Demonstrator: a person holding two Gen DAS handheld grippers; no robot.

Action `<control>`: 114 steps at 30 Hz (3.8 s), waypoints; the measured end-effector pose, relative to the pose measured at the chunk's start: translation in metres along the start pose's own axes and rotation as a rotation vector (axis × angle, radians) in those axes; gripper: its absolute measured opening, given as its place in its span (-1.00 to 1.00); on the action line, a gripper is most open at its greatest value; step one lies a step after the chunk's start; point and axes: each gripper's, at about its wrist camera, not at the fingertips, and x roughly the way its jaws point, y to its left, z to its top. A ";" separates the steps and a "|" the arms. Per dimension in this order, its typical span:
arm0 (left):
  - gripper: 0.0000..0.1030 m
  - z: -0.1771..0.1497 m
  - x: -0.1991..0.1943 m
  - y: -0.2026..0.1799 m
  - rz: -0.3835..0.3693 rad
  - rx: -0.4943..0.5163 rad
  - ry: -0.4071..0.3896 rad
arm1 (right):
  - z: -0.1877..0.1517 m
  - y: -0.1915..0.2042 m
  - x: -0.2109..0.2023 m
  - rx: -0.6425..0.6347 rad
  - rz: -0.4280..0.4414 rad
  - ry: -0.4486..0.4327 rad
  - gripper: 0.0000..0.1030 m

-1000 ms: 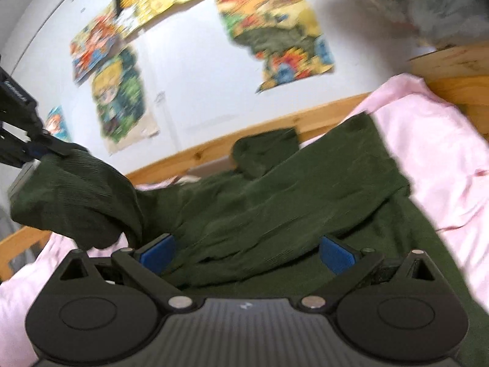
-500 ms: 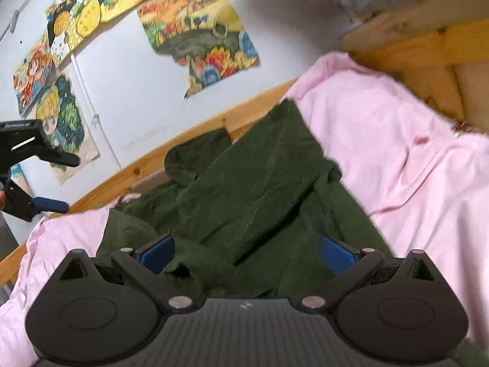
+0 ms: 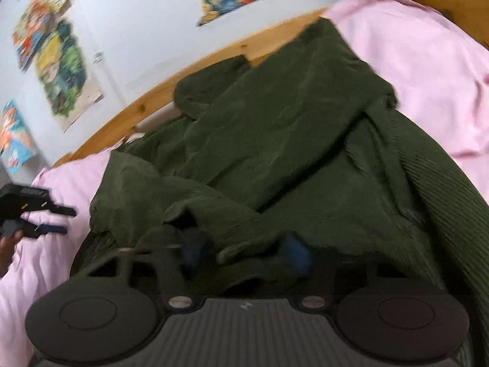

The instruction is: Fold large clothes

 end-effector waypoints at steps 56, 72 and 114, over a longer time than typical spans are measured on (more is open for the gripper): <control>0.98 -0.096 0.012 -0.072 -0.119 0.313 -0.158 | 0.258 -0.008 0.178 -0.119 -0.123 -0.081 0.75; 0.98 -0.105 0.015 -0.063 -0.146 0.317 -0.122 | 0.287 0.000 0.272 -0.187 -0.211 -0.120 0.03; 0.98 -0.056 -0.015 -0.065 -0.085 0.199 -0.415 | 0.064 0.015 -0.013 -0.813 -0.031 -0.246 0.69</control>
